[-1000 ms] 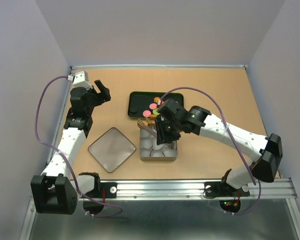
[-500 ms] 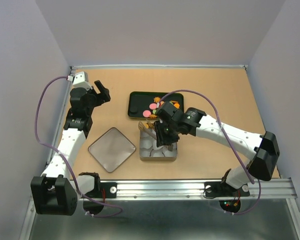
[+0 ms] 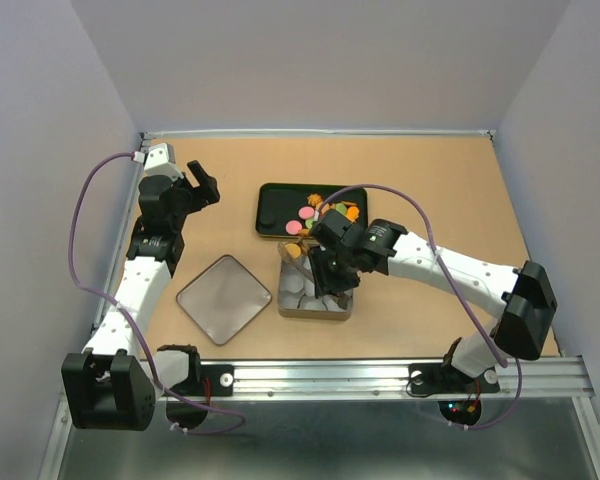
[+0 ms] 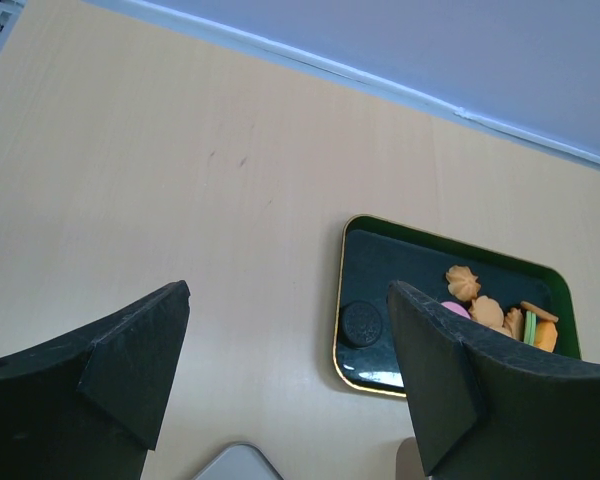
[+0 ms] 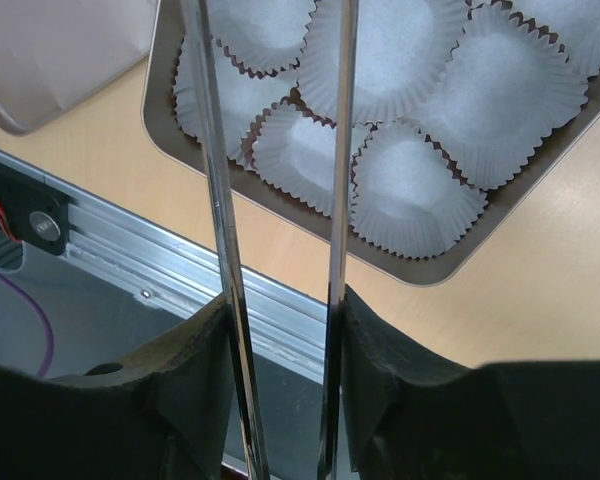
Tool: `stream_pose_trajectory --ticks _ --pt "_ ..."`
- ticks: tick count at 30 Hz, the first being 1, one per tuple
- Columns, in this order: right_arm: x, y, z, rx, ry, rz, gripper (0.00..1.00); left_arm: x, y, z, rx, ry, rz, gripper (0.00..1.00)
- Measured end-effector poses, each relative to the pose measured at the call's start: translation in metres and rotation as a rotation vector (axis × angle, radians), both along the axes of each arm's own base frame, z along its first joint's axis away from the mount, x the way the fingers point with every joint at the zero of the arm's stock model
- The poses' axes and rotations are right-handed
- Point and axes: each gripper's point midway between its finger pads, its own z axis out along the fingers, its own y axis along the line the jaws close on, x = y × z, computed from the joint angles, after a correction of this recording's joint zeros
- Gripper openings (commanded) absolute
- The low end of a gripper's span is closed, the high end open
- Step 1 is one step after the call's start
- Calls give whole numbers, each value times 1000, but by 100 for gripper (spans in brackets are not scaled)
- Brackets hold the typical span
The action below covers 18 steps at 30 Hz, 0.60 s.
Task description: Pack the cookies
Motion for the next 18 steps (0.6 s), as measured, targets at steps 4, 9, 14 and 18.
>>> stream_pose_trajectory --ticks 4,9,14,18 --pt "1 0 -3 -9 0 -5 53 0 0 -1 0 2 0 90" --pt "2 -1 -3 -12 -5 -8 53 -1 0 0 0 -1 0 90" --pt "3 -1 -3 -15 -11 -12 53 -1 1 0 0 -2 2 90" --pt "8 -1 3 -15 -31 -20 55 -1 1 0 0 -1 2 90"
